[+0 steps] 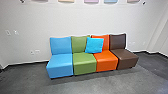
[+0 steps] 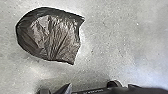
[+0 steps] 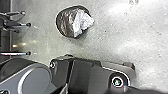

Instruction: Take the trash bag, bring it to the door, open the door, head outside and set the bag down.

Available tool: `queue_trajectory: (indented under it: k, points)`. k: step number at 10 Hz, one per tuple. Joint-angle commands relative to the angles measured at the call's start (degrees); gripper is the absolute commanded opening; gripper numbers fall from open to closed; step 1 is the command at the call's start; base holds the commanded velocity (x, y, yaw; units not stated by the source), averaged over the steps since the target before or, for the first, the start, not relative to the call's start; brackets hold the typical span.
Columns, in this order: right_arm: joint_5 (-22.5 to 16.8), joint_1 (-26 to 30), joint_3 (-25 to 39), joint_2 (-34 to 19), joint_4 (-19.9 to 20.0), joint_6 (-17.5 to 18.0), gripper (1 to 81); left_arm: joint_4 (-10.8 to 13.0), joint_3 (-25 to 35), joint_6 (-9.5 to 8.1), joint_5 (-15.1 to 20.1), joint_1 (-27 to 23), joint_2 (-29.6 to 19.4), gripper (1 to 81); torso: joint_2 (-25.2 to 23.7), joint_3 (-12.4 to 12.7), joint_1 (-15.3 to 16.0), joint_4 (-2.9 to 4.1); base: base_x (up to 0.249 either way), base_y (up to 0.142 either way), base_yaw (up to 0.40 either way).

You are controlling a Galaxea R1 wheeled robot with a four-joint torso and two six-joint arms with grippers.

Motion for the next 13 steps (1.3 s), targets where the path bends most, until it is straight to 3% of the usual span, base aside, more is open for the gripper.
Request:
queue_trajectory:
  k: [1,11,12,13]
  points:
    - [-4.4,5.8,1.2,-2.8,1.3,0.1,81.1,-2.7,-1.7,-0.28,4.7,-7.9,-1.4,81.1,-5.4,-5.1,3.5,0.0,0.0,0.0,0.0]
    - [-8.1,11.6,5.6,-6.3,1.5,1.3,81.1,-4.0,-2.0,-0.98,5.2,-13.1,-0.9,81.1,-25.9,-24.5,16.6,0.0,0.0,0.0,0.0]
    - [-8.5,12.2,5.7,-6.5,1.6,1.3,81.1,-4.0,-2.0,-1.32,5.1,-13.2,-0.8,81.1,-28.0,-21.1,17.9,0.0,0.0,0.0,0.0]
    - [-9.2,12.9,5.6,-6.6,1.6,1.4,81.1,-3.9,-2.2,-1.85,5.2,-13.5,-0.7,81.1,-29.6,-22.6,18.9,0.02,0.0,0.0,0.0]
